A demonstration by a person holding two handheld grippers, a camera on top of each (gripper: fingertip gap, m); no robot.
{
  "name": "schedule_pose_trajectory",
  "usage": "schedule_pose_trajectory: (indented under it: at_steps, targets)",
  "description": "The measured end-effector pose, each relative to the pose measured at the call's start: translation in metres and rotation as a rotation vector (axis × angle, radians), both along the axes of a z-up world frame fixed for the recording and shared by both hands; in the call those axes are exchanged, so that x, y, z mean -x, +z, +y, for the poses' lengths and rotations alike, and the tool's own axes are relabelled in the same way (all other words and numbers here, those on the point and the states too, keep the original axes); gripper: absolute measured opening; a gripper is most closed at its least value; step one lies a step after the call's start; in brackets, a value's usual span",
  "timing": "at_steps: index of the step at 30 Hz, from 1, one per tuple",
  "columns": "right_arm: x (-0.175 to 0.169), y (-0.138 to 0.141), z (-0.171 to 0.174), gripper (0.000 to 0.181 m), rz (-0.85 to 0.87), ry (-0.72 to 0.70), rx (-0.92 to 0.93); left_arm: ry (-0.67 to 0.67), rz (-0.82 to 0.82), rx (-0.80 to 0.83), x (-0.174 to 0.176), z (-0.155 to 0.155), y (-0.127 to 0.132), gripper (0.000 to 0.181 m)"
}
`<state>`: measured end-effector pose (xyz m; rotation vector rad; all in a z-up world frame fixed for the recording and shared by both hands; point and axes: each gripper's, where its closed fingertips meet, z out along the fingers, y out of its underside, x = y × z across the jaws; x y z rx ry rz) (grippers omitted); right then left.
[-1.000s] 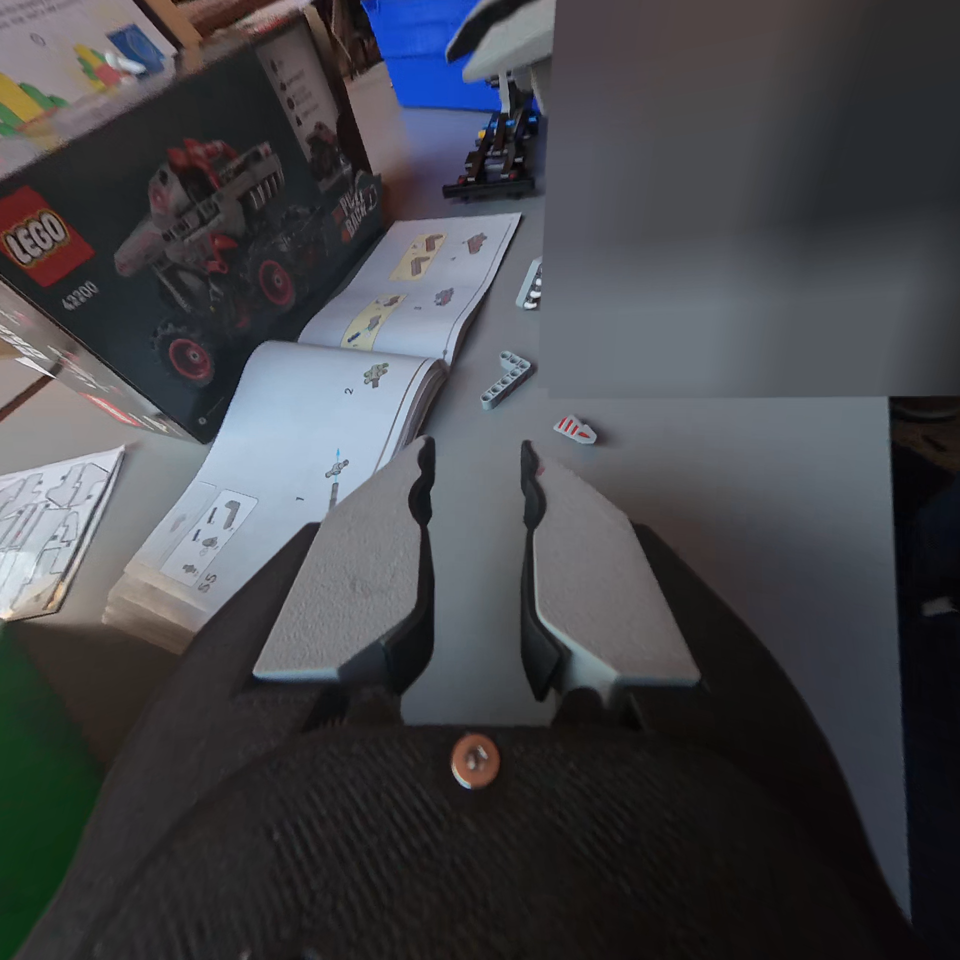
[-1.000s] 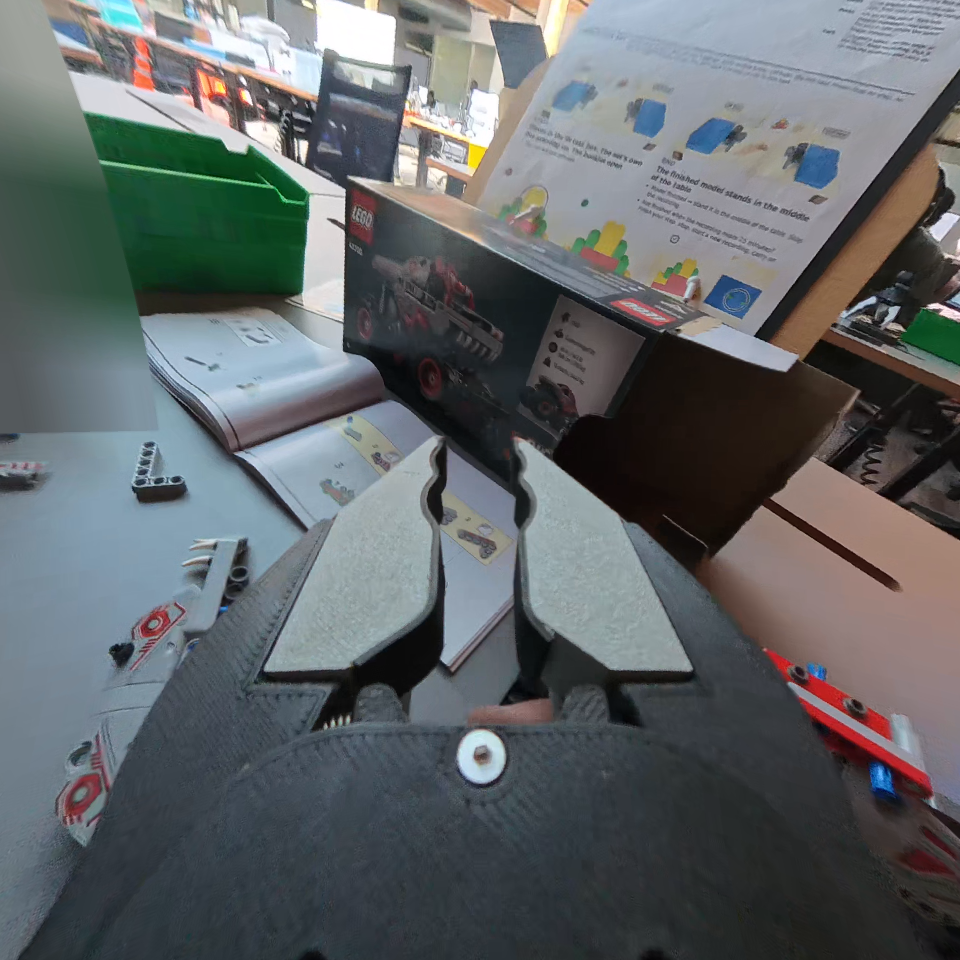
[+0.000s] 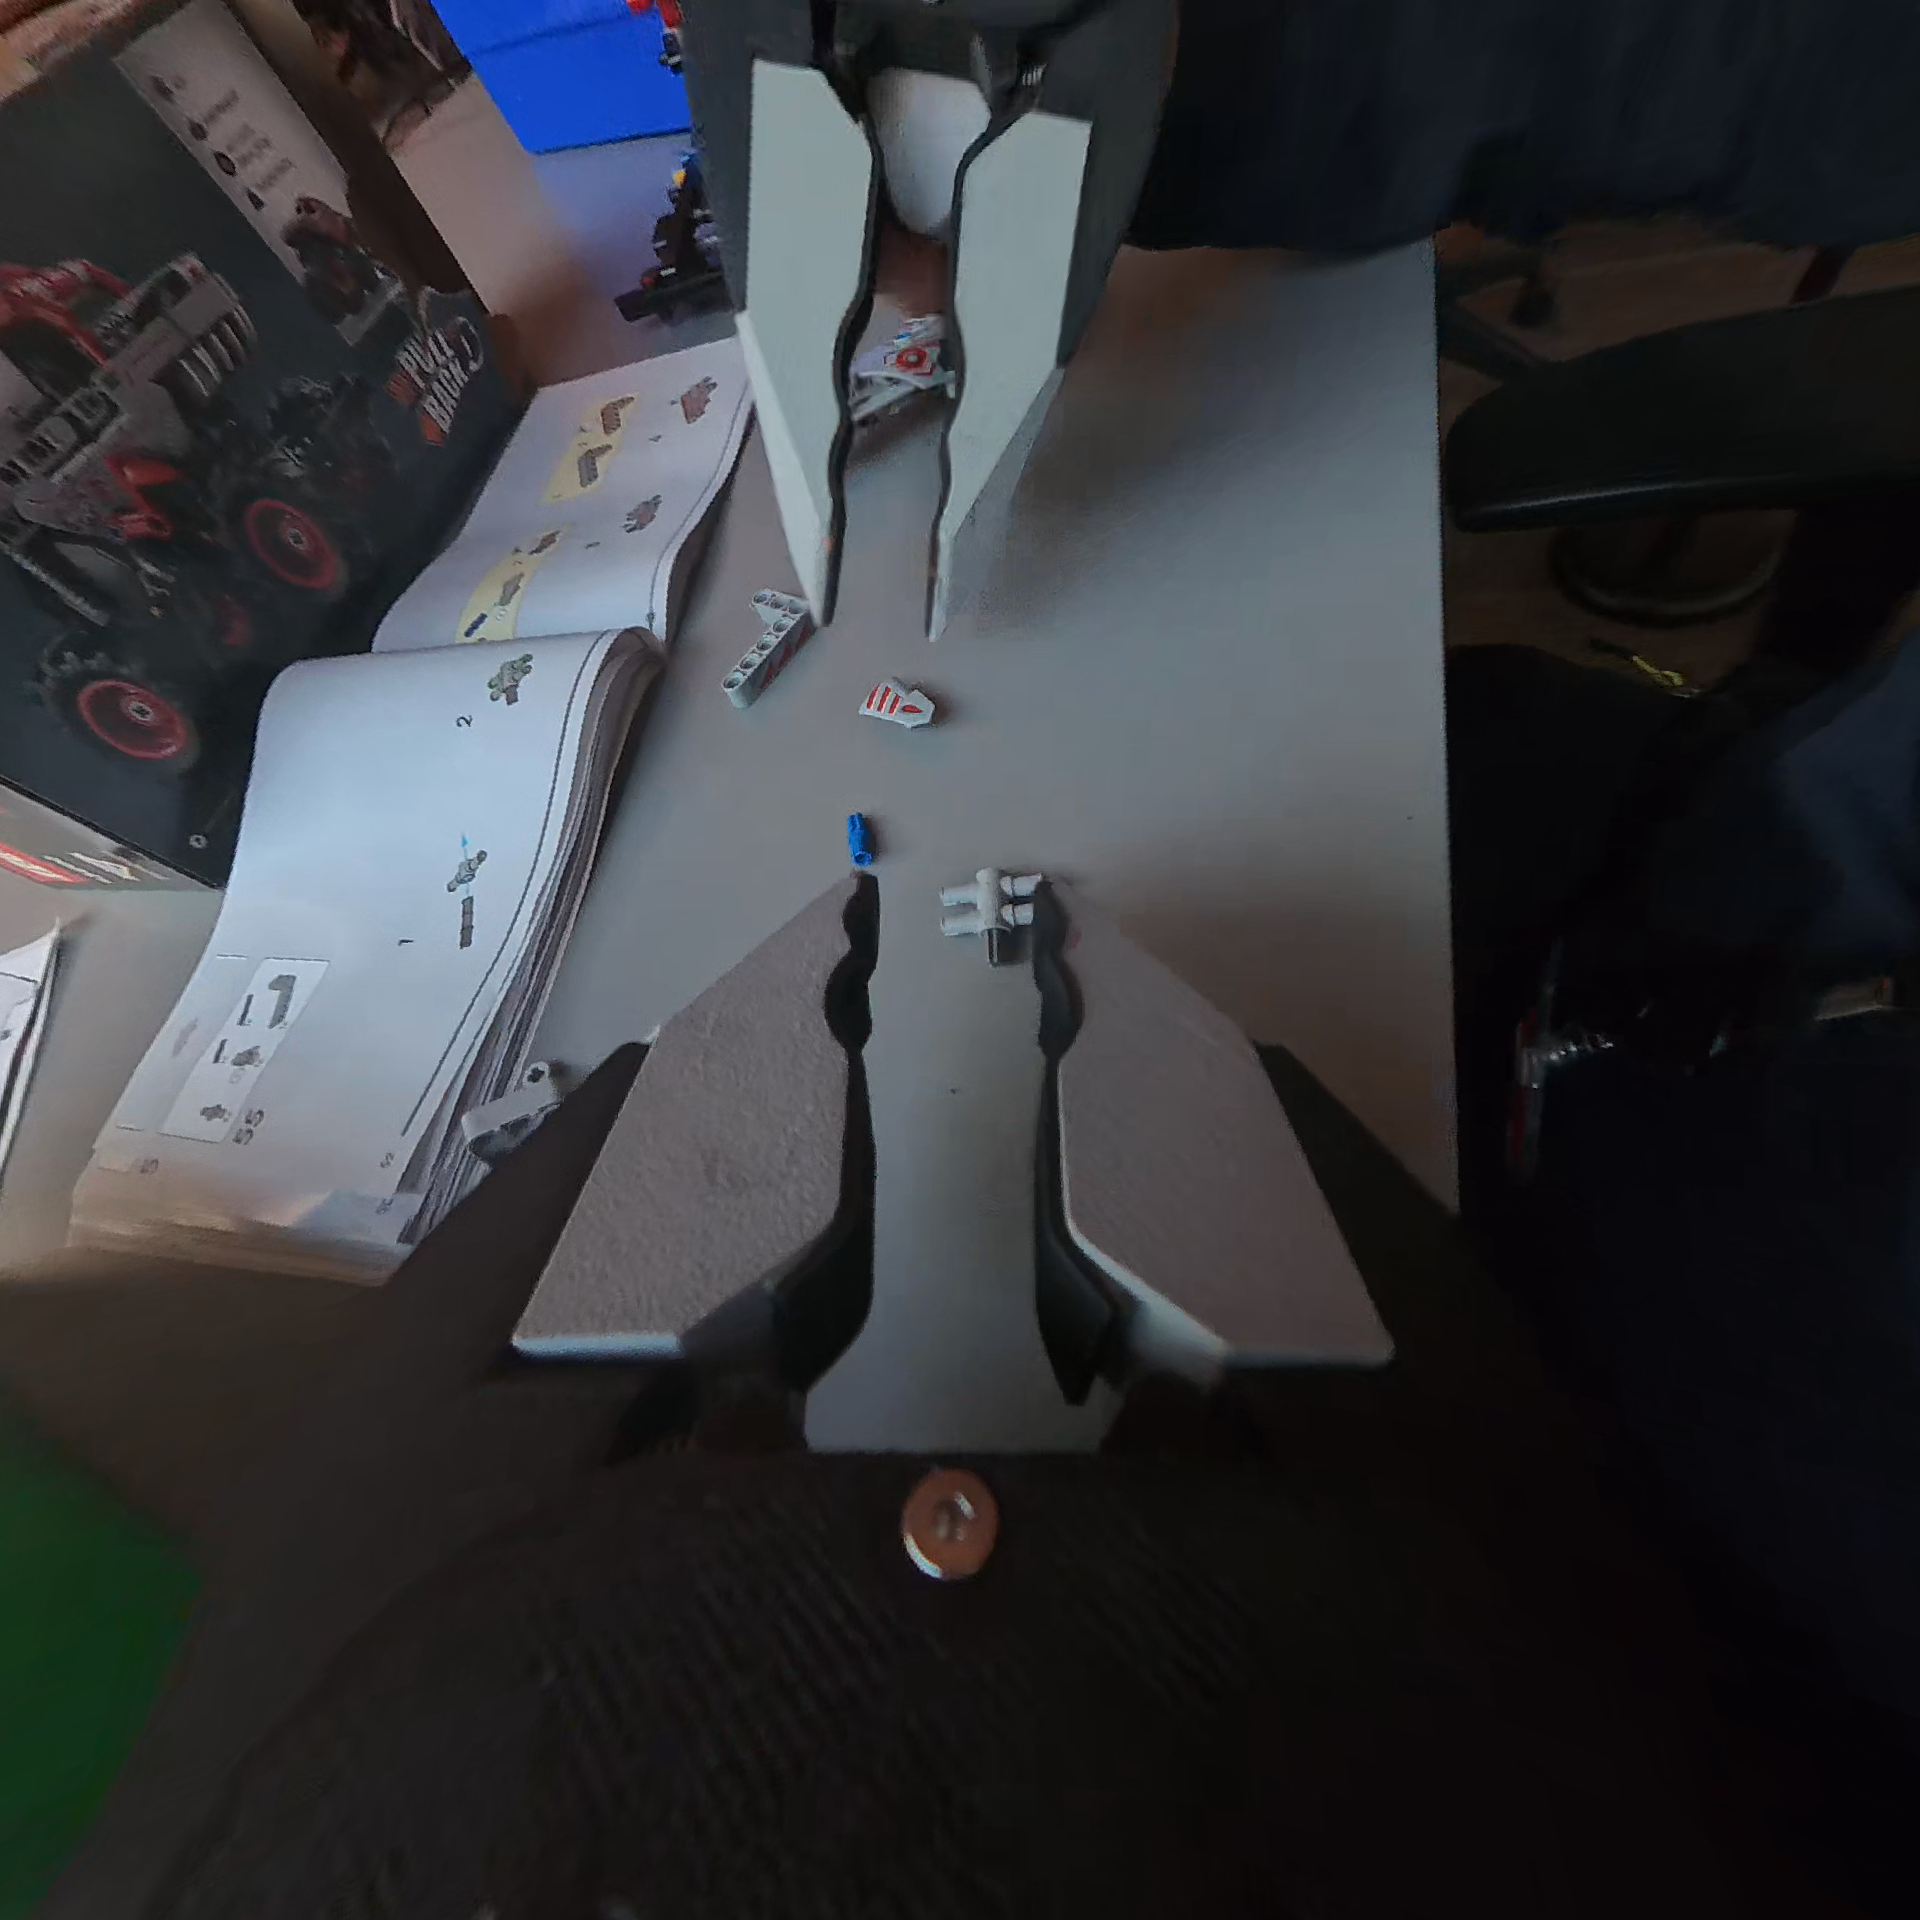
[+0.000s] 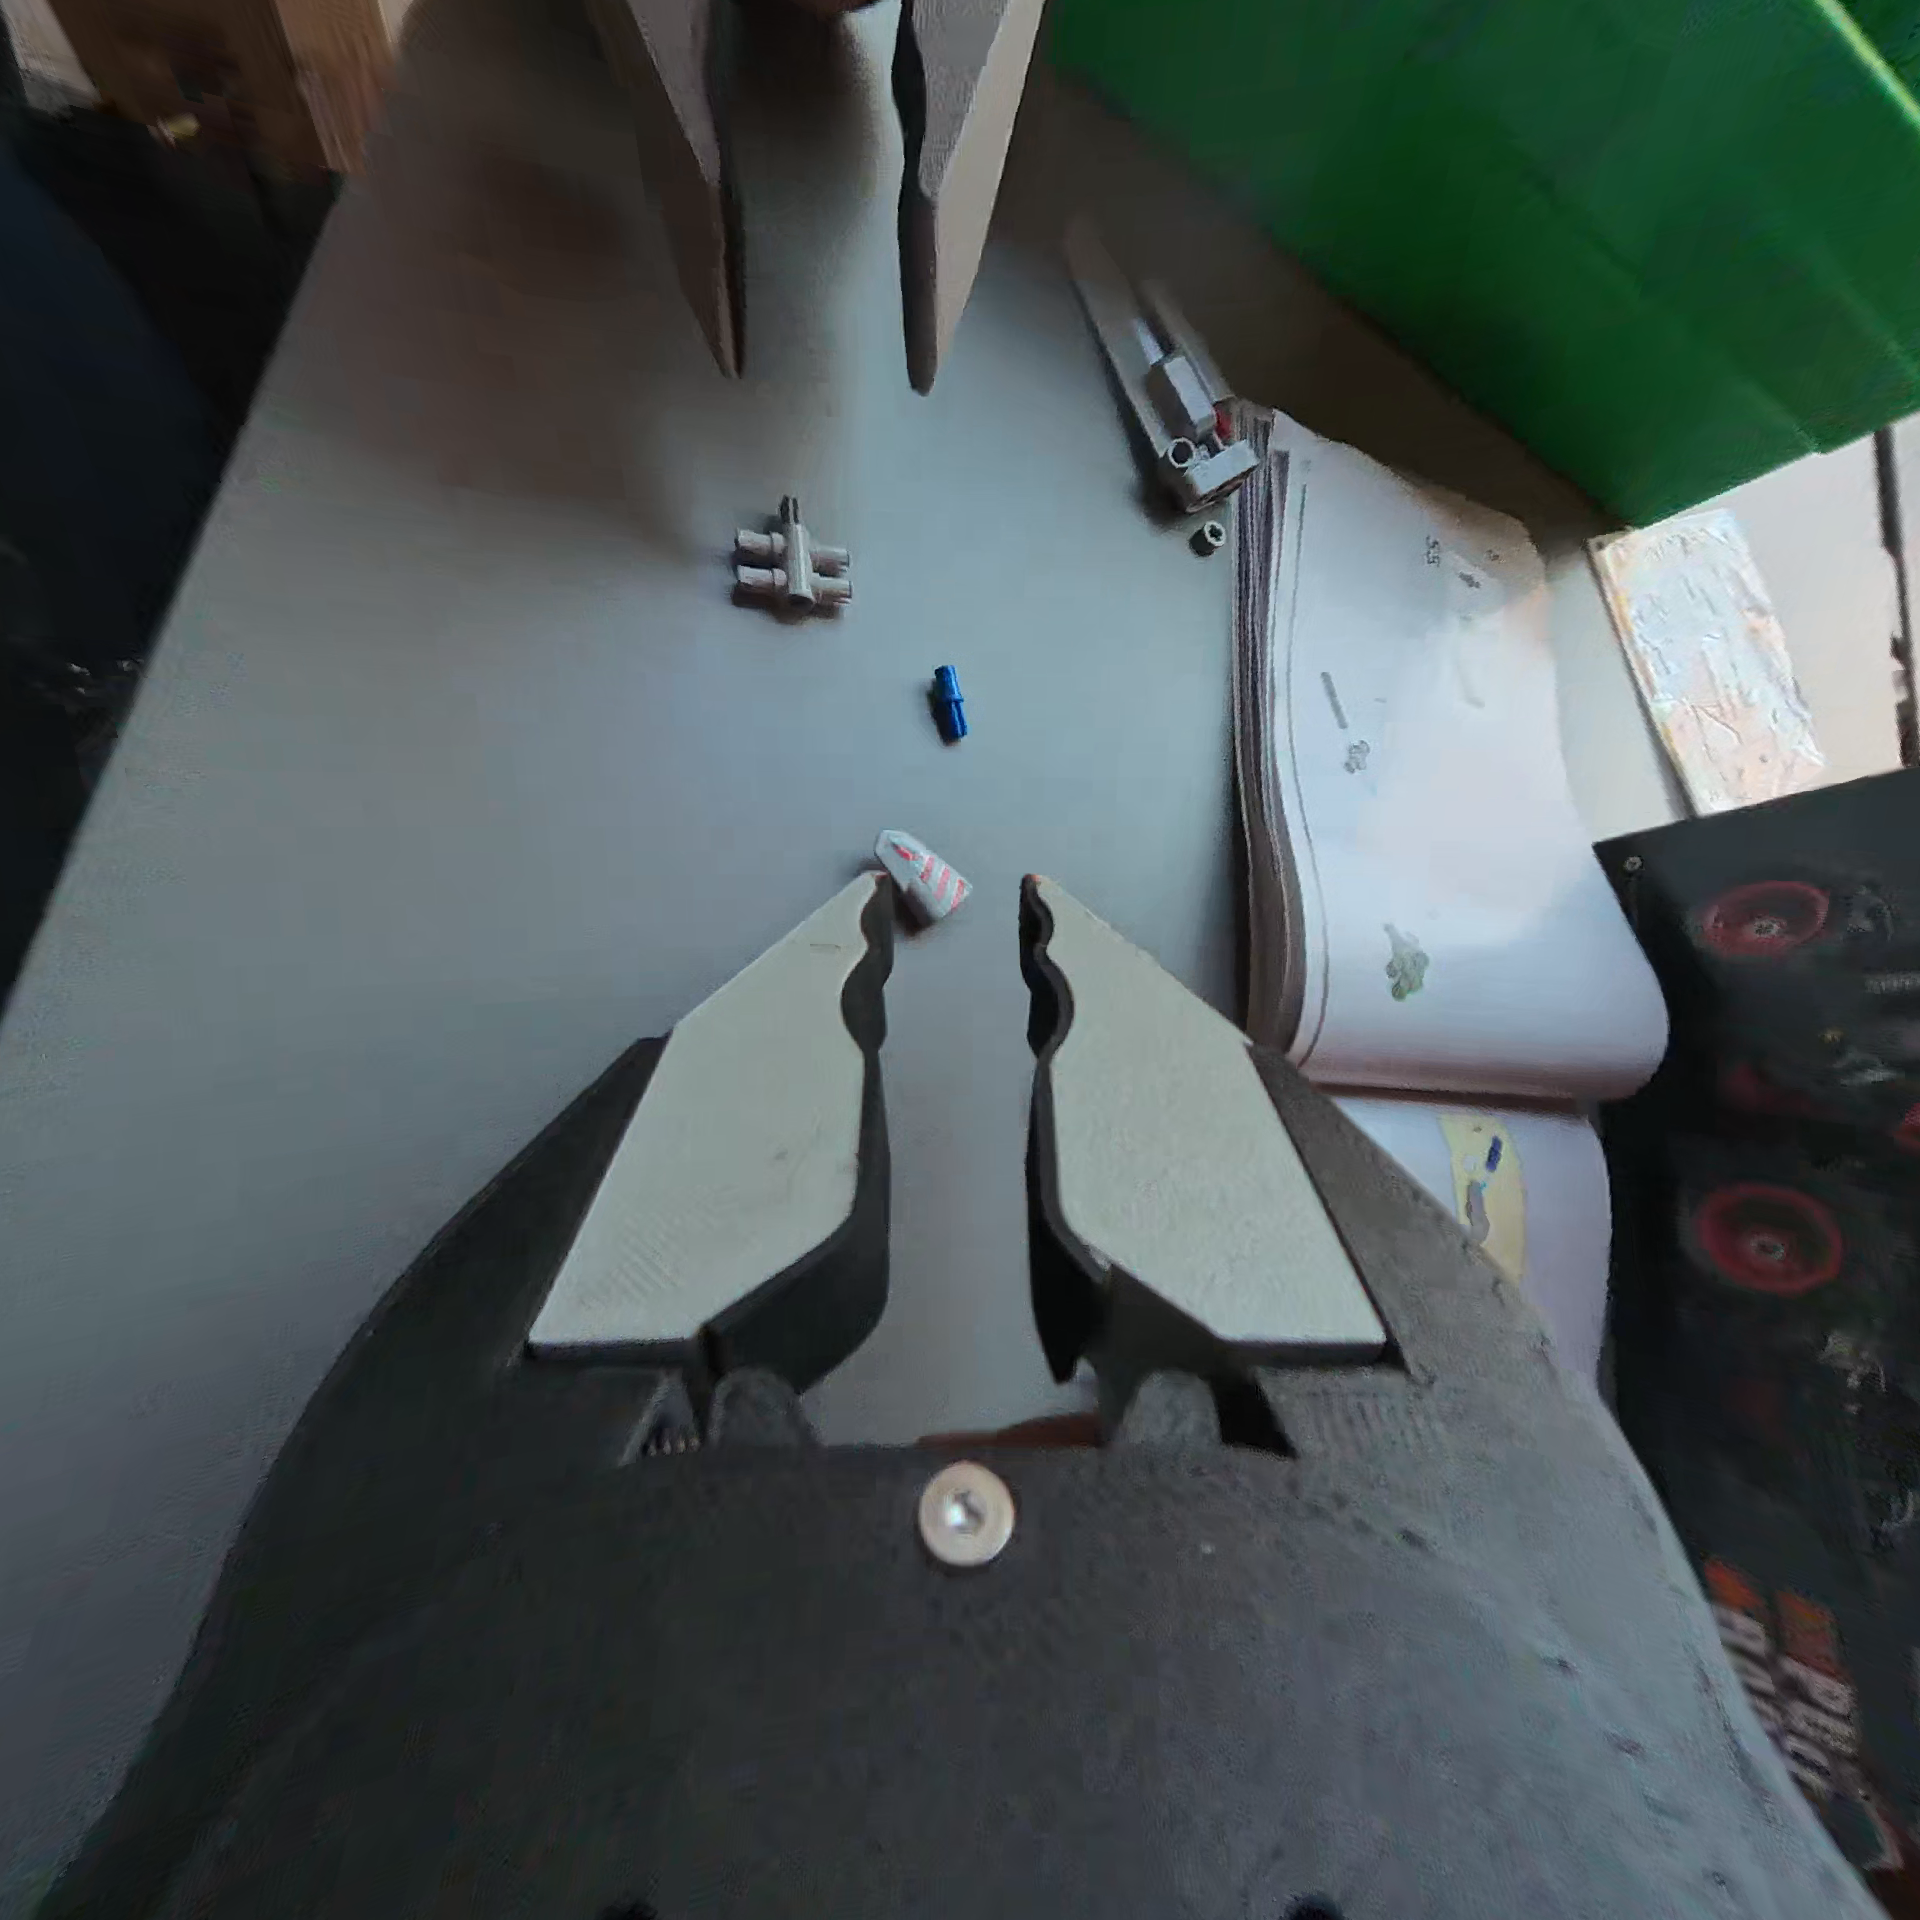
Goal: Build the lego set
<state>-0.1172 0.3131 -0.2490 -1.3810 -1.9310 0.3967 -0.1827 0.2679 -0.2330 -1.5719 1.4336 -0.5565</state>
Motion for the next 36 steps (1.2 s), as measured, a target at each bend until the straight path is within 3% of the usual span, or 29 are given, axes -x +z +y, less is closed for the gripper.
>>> schedule_pose_trajectory:
  at_steps: [5, 16, 24, 36]
  targets:
    - [0.002, -0.018, -0.003, 0.02, -0.122, 0.093, 0.035, -0.007, -0.006, 0.067, 0.0, 0.001, -0.001, 0.03]
    - [0.0, -0.021, -0.007, 0.007, -0.086, 0.08, 0.07, -0.004, 0.176, 0.138, -0.003, 0.002, -0.031, 0.022]
    - [0.002, -0.02, -0.018, 0.007, -0.072, 0.096, 0.031, 0.003, 0.204, 0.129, -0.003, 0.004, -0.035, 0.003]
    - [0.0, -0.02, -0.021, 0.006, -0.064, 0.101, -0.005, 0.089, 0.202, 0.124, -0.001, 0.017, -0.035, 0.002]
